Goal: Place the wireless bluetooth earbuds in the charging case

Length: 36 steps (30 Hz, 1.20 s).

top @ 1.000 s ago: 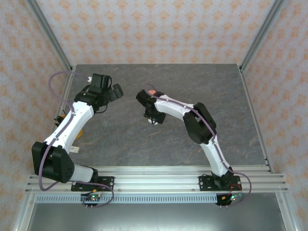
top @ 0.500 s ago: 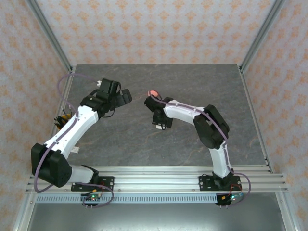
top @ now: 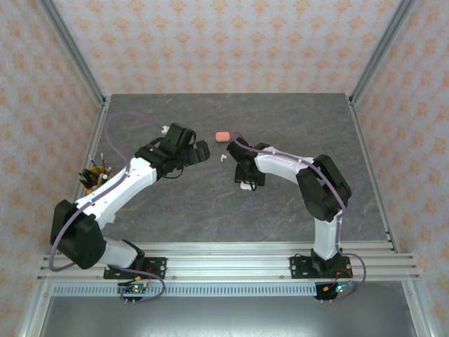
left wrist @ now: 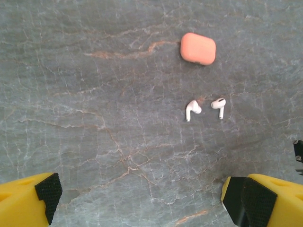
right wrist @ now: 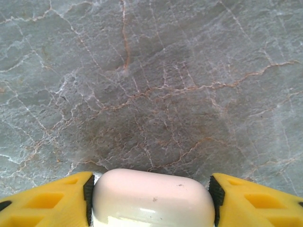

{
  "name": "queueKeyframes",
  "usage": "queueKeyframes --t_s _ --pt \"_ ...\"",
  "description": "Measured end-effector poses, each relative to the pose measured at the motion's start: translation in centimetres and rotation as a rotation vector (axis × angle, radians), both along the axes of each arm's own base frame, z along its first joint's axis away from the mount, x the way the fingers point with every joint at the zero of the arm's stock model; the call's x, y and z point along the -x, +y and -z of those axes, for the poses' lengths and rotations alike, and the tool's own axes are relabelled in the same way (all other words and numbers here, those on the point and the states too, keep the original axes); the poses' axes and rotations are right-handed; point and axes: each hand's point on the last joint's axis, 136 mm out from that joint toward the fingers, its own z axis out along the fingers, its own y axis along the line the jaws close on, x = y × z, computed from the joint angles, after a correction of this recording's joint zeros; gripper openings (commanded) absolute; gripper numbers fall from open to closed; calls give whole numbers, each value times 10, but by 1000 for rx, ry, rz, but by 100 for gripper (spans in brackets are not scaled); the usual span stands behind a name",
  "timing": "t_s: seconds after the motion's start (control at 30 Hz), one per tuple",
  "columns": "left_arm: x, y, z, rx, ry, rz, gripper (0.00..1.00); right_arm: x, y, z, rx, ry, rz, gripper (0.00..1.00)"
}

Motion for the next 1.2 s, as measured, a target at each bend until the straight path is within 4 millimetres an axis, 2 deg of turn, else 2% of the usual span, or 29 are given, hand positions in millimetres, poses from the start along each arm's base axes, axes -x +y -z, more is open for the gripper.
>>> queueKeyframes --t_s 0.1,0.2,0.8,1.2 --pt "0 -4 6 -10 13 6 100 6 -5 9 8 11 6 78" --pt "1 -6 6 -18 11 12 100 6 -6 8 -5 -7 24 80" --pt "2 -10 2 -39 -14 -7 100 11 -6 10 43 -158 134 77" --pt "4 -10 2 -42 -15 -5 100 11 -4 9 46 -180 142 73"
